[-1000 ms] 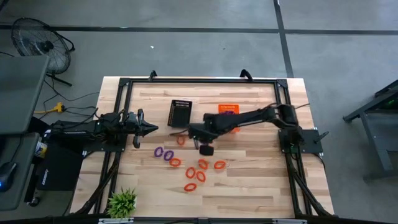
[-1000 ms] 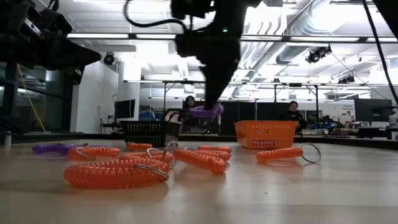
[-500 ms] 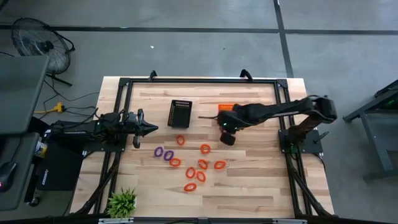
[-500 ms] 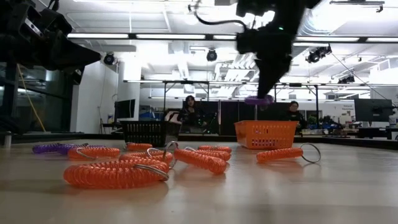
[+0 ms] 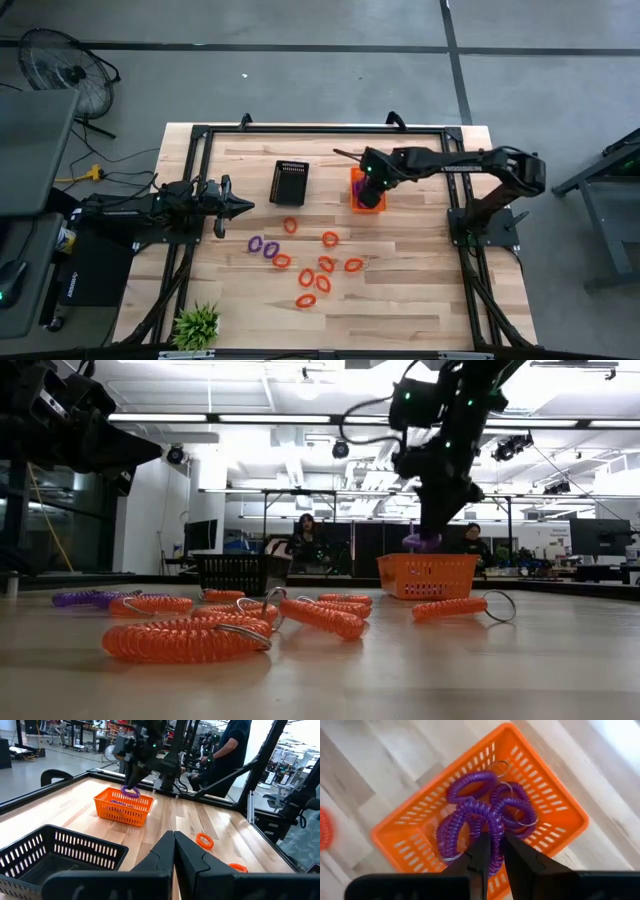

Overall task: Sort spring keychains into baskets
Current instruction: Put the violet spring keychain into the orange basket

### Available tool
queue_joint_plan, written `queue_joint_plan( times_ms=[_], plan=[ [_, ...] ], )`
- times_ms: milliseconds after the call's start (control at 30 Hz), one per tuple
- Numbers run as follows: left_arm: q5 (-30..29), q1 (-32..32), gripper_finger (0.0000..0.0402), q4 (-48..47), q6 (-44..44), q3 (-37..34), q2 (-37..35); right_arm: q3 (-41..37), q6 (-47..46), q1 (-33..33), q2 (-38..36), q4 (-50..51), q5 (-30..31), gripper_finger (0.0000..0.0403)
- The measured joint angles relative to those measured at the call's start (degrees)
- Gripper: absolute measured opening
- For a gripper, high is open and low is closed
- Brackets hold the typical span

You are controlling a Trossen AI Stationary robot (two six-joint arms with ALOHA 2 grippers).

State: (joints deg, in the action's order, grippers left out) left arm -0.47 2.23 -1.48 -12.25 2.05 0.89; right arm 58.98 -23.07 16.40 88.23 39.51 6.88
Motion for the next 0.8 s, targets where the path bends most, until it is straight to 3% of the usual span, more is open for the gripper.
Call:
queue_joint_plan(
  times_ms=[133,300,633,800],
  plan=[
    [0.0,0.0,0.0001,0.0,0.0,0.0,0.0,0.0,1.9,0.6,3.1,-0.2,-4.0,0.0042],
    [0.0,0.0,0.0001,0.0,0.0,0.0,0.0,0.0,4.9,1.0,5.5,-0.8,-4.5,0.0052],
    [0.0,0.0,0.0001,0.0,0.0,0.0,0.0,0.0,10.4,1.3,5.4,-1.5,-4.5,0.0116],
    [0.0,0.0,0.0001,0.0,0.0,0.0,0.0,0.0,11.6,1.4,1.6,-1.6,-5.2,0.0142]
  ],
)
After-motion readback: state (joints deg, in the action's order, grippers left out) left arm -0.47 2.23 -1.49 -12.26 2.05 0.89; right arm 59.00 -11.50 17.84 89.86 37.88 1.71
